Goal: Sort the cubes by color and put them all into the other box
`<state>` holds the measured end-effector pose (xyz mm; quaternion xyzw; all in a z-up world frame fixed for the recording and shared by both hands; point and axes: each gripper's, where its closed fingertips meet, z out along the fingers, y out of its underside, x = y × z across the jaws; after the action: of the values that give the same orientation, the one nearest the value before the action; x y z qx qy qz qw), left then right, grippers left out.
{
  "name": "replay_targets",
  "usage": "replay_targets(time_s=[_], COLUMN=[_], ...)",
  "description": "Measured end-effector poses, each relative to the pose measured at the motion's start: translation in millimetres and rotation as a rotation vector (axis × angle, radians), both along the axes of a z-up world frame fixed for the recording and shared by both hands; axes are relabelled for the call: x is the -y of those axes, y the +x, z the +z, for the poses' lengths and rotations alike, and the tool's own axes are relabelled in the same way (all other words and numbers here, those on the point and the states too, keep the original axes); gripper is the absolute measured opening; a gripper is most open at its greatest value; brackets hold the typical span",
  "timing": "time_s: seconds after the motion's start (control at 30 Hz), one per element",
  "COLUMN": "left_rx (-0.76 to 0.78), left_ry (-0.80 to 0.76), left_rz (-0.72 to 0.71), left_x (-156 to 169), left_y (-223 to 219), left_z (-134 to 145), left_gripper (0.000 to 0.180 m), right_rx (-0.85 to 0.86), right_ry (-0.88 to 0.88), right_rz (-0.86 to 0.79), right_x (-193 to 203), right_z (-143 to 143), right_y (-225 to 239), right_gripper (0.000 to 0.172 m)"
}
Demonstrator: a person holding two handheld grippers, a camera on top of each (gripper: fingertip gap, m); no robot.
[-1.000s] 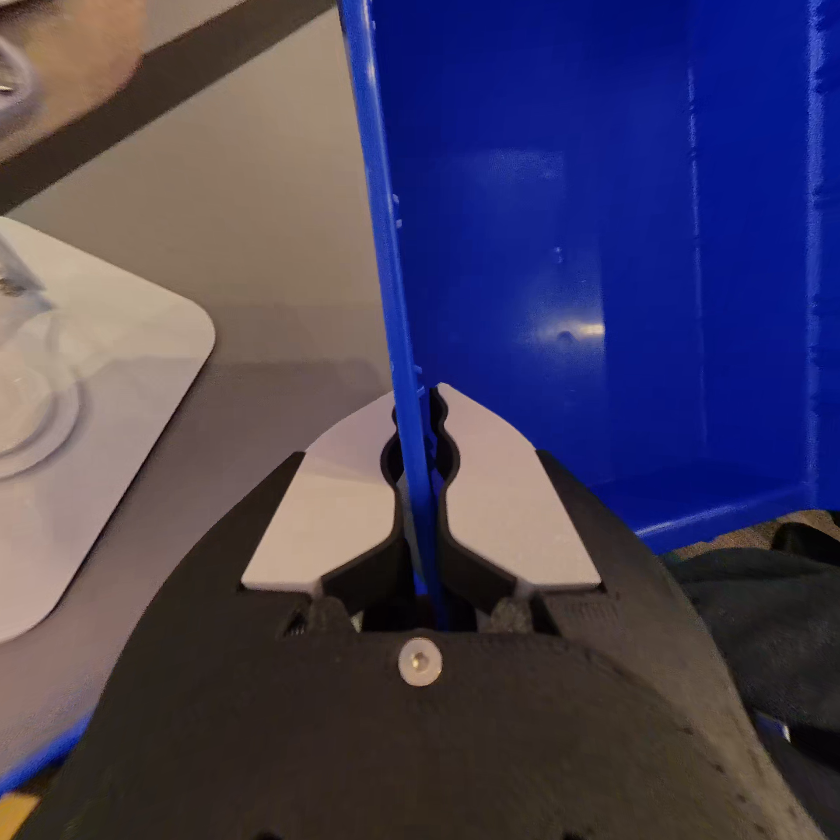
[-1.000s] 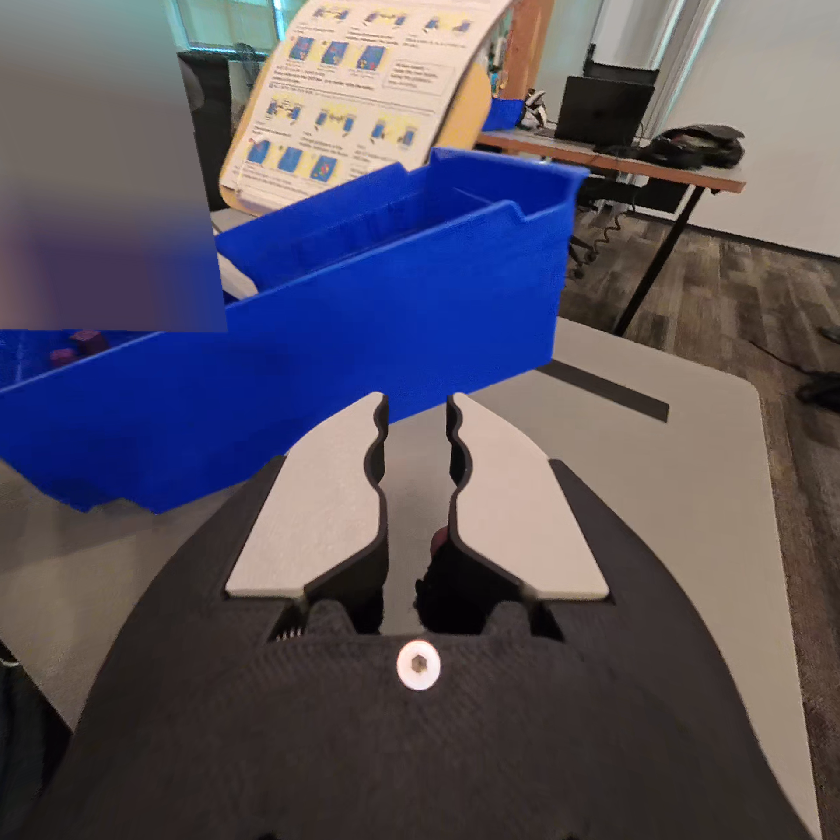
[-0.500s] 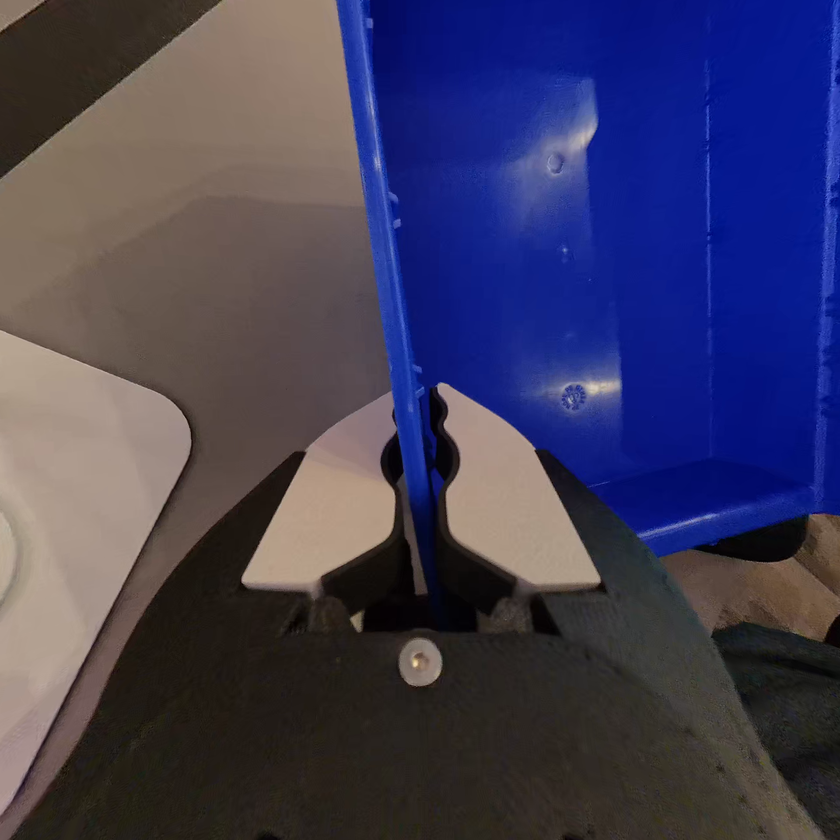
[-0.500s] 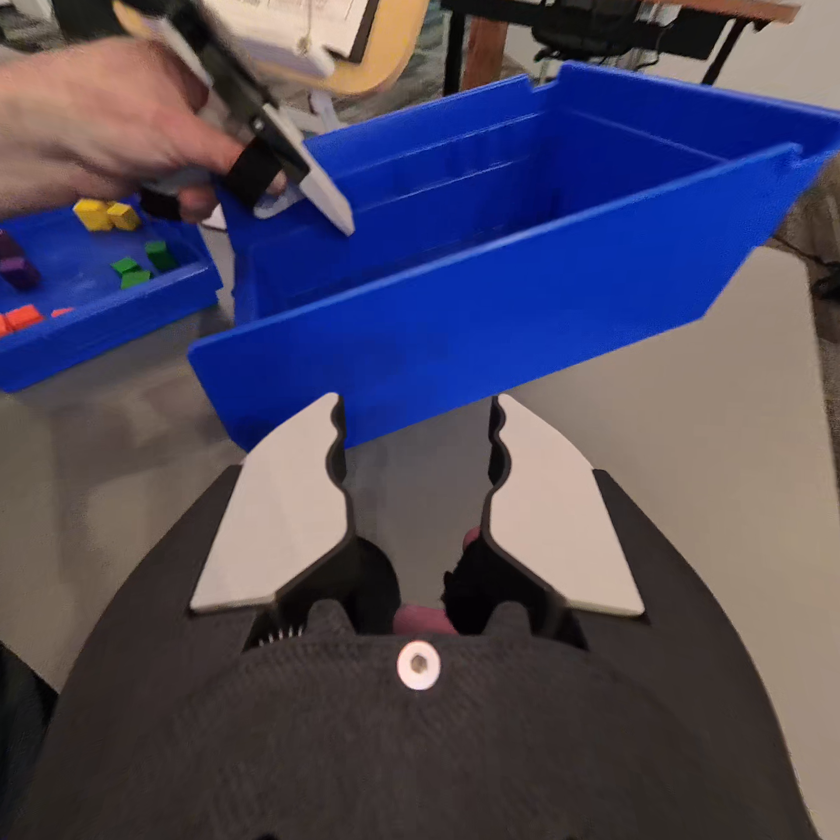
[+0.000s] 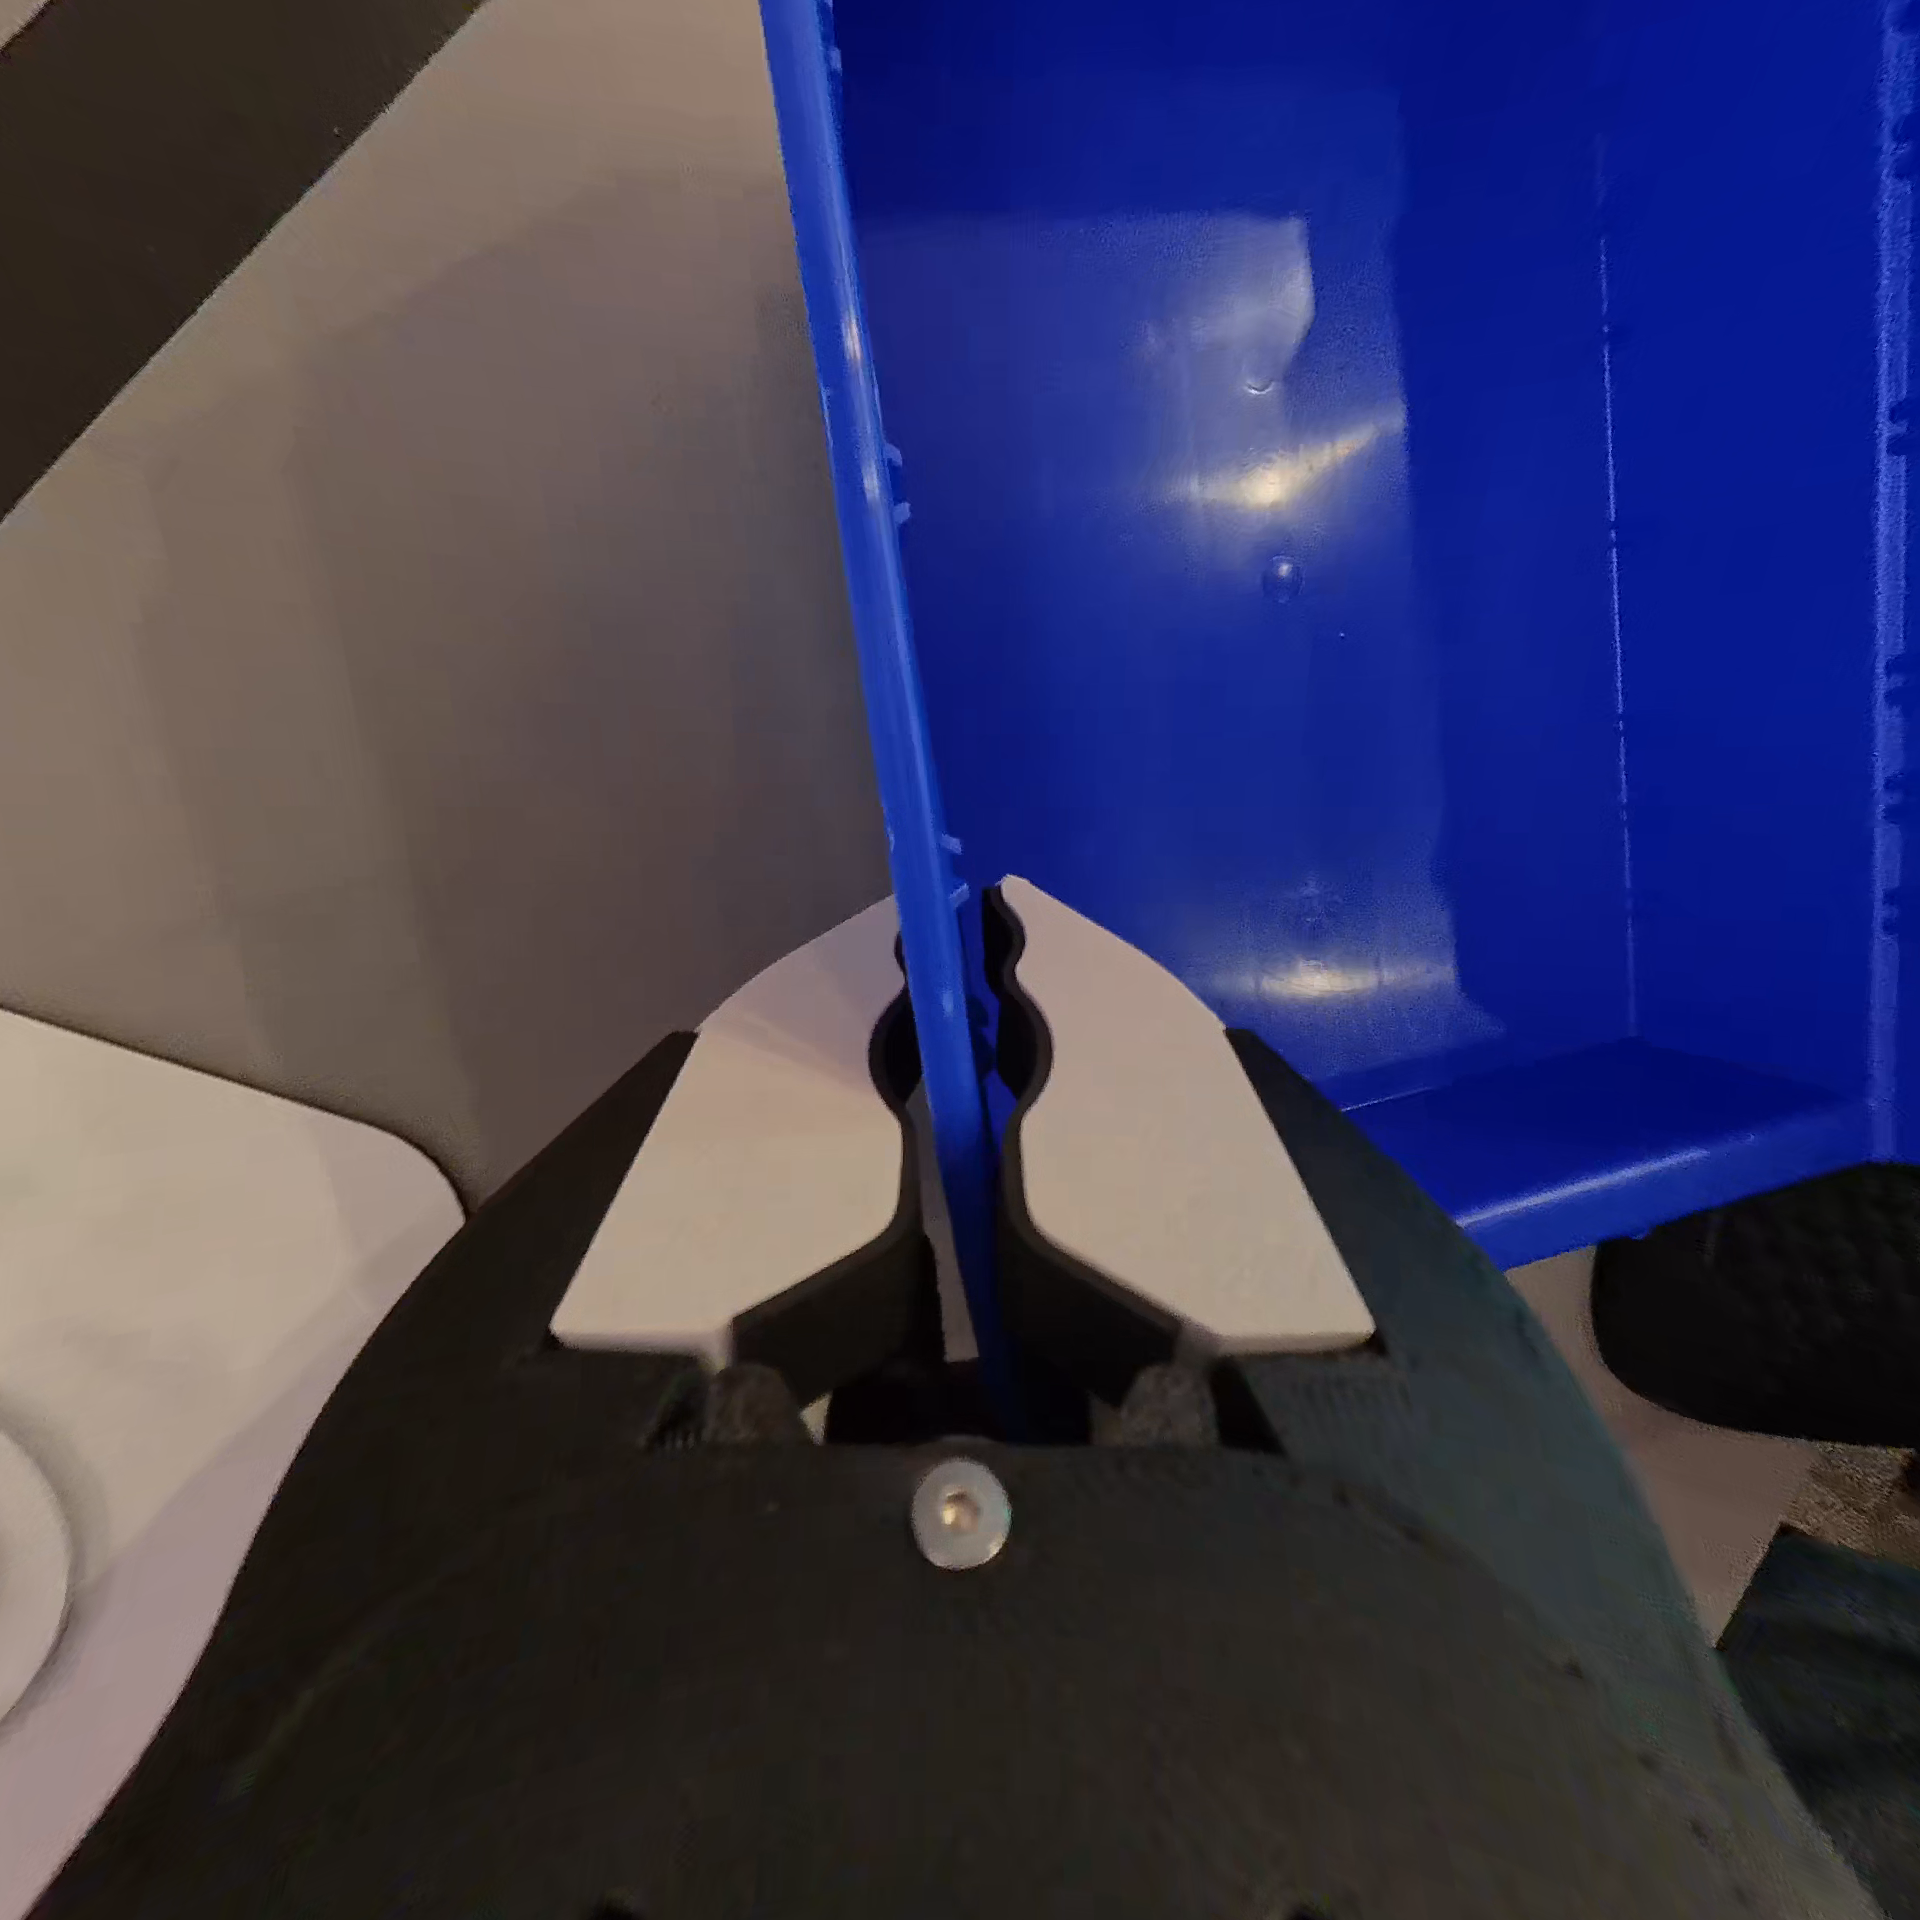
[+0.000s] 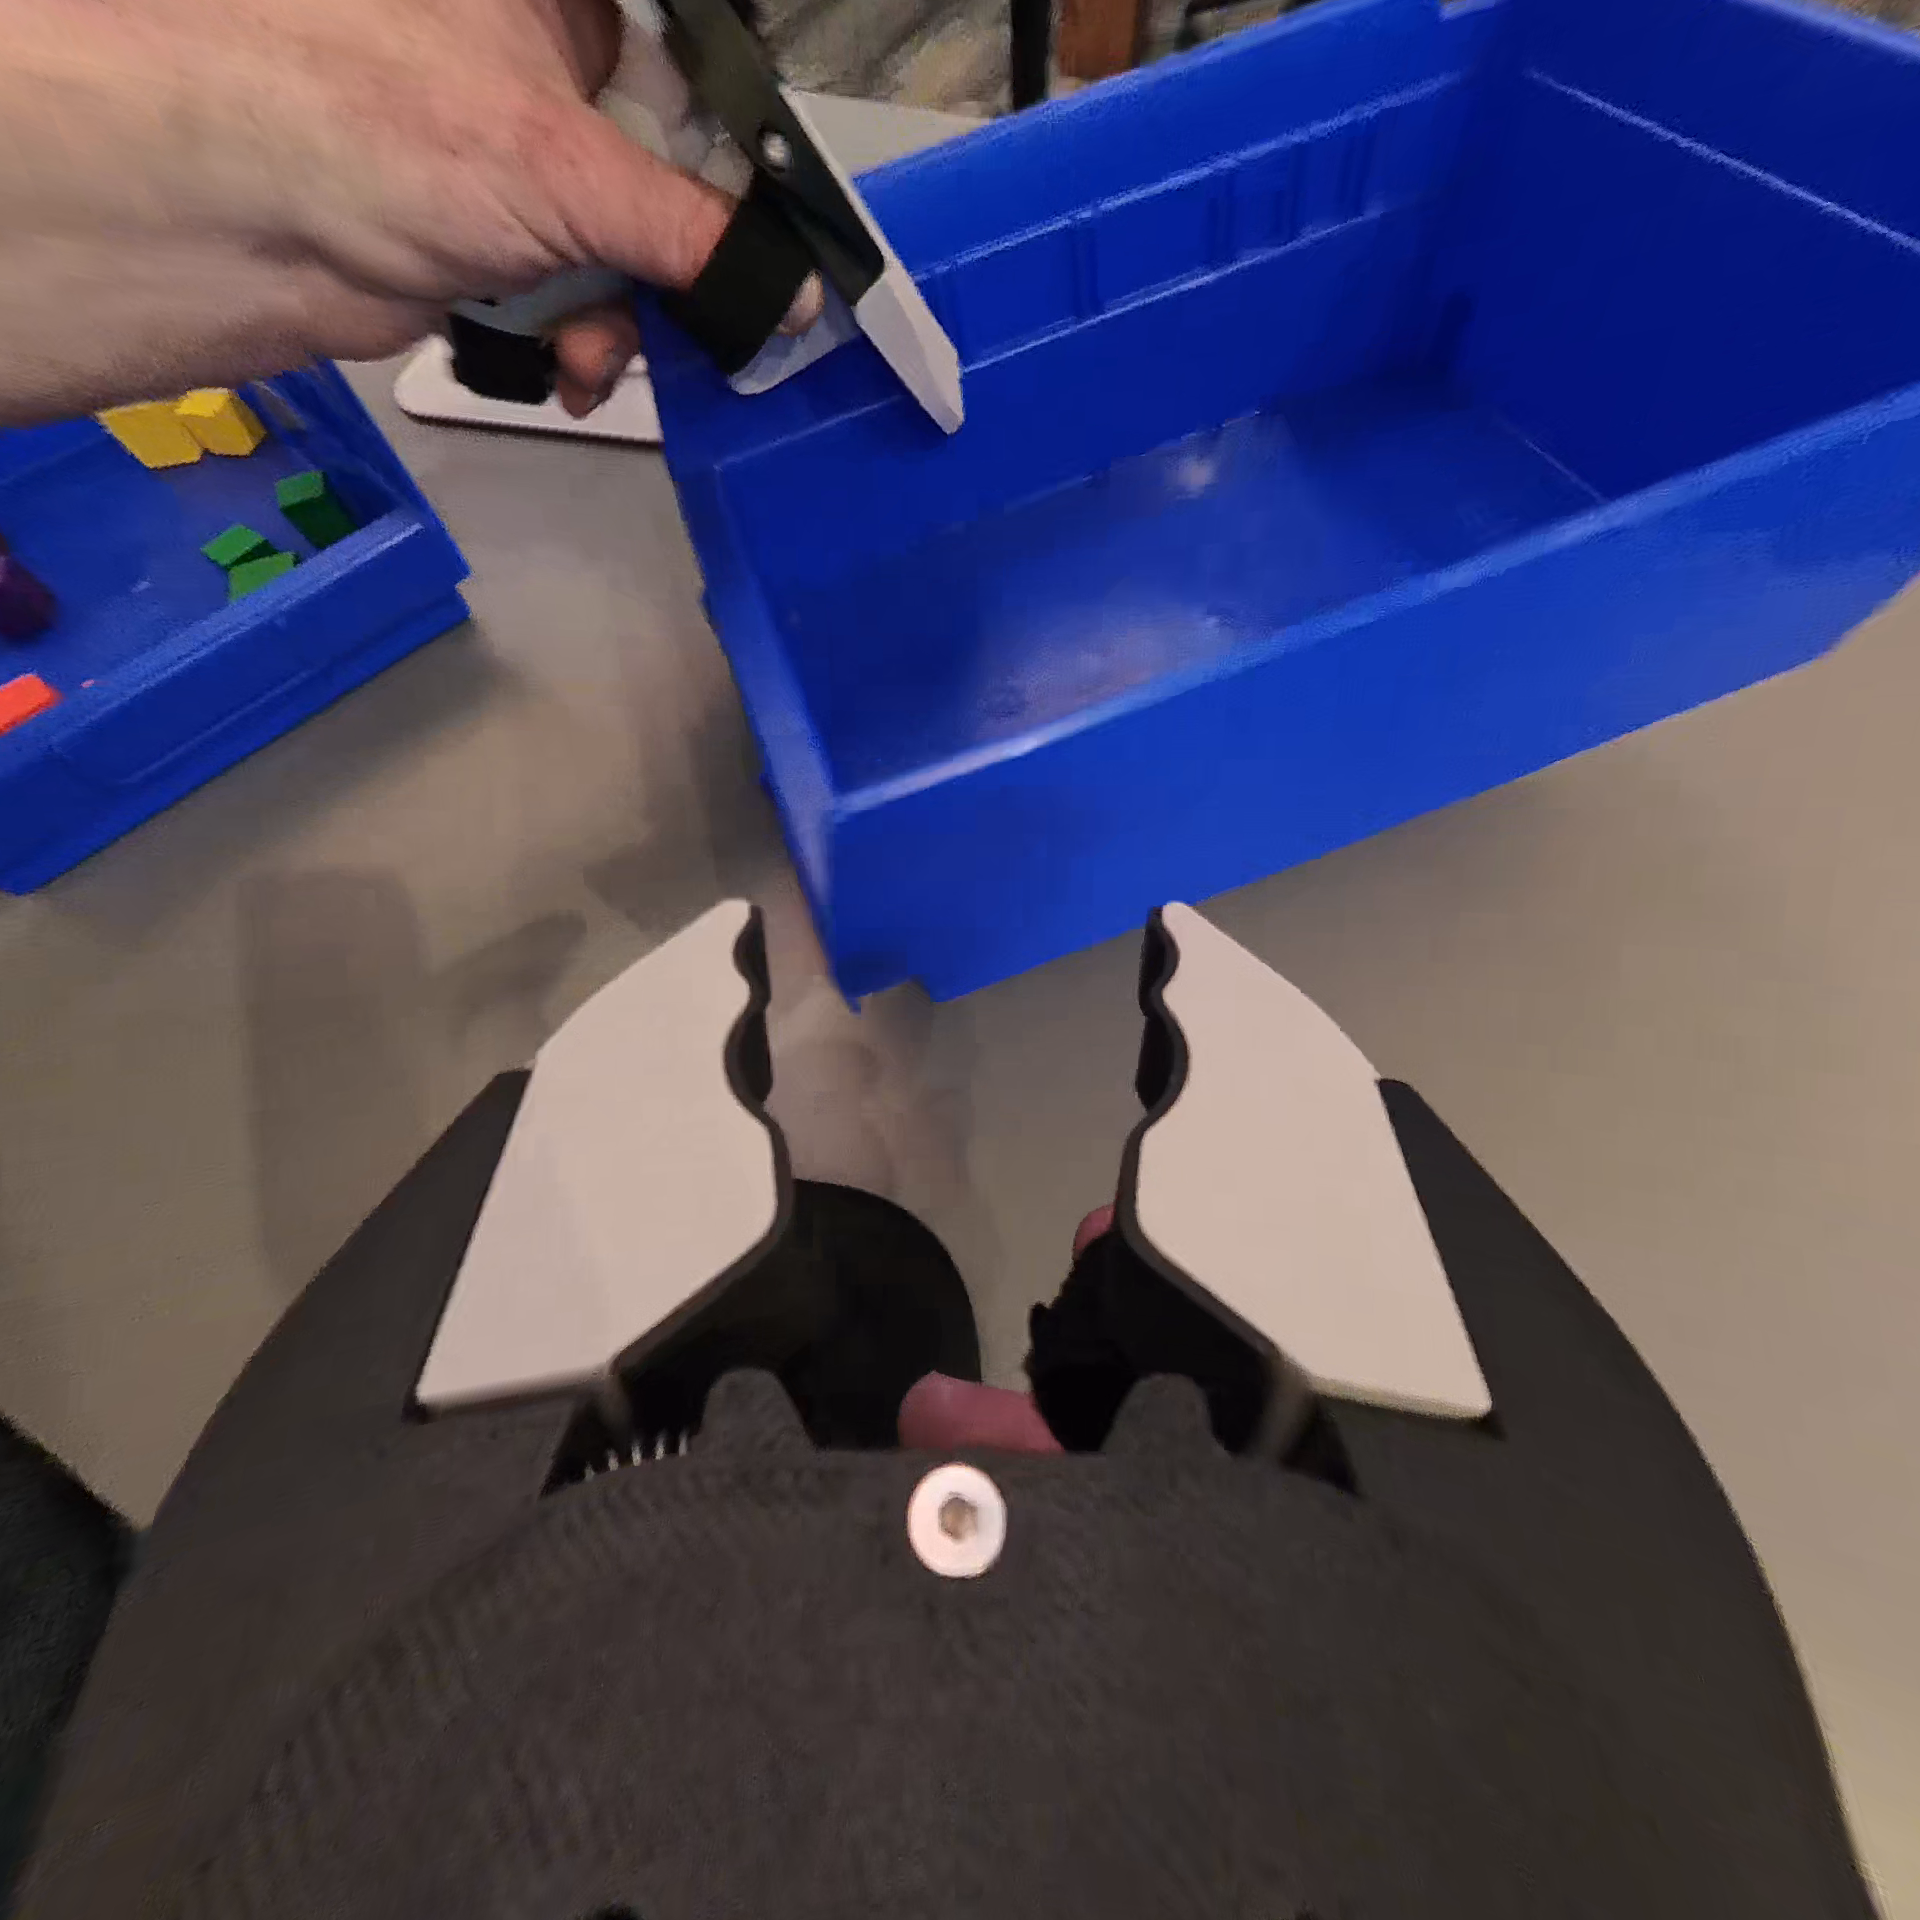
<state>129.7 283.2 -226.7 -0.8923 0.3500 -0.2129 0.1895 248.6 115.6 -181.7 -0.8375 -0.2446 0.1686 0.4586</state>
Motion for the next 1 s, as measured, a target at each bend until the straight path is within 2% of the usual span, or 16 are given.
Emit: replay_targets(time_s=[0.07,0.17,0.2,0.27,0.33,0.5,0.67,0.83,0.9,1.0], left_rx=[-0.018,-0.023,-0.01,-0.005,0.0,0.094,0.24,0.334,0.366,0.422], left_ry=[-0.015,-0.043,-0.049,-0.046,-0.055,-0.143,-0.264,-0.308,-0.332,-0.355], left_rz=[0.004,0.0,0.002,0.001,0.011,0.056,0.093,0.145,0.163,0.207], left_x=[-3,-3,-2,-3,-3,1,11,14,12,3], left_y=[3,8,11,14,16,26,54,79,86,92], left_z=[-8,-19,-20,-20,-20,-16,-7,-2,1,3], left_gripper=[0.01,0.01,0.012,0.015,0.019,0.036,0.058,0.073,0.076,0.076], right_rx=[-0.029,0.033,0.049,0.103,0.124,0.178,0.316,0.353,0.411,0.388], right_ry=[-0.021,-0.048,-0.062,-0.049,-0.057,-0.049,-0.028,-0.028,-0.028,-0.027], right_rz=[0.01,-0.017,-0.018,-0.058,-0.069,-0.108,-0.202,-0.265,-0.279,-0.296], right_x=[-1,-12,-16,-27,-36,-56,-85,-114,-125,-141], right_z=[-1,-15,-20,-28,-31,-32,-32,-30,-32,-31], right_y=[-3,-2,-3,5,13,36,84,121,133,142], right_gripper=[0.069,0.07,0.066,0.05,0.047,0.037,0.023,0.015,0.012,0.011])
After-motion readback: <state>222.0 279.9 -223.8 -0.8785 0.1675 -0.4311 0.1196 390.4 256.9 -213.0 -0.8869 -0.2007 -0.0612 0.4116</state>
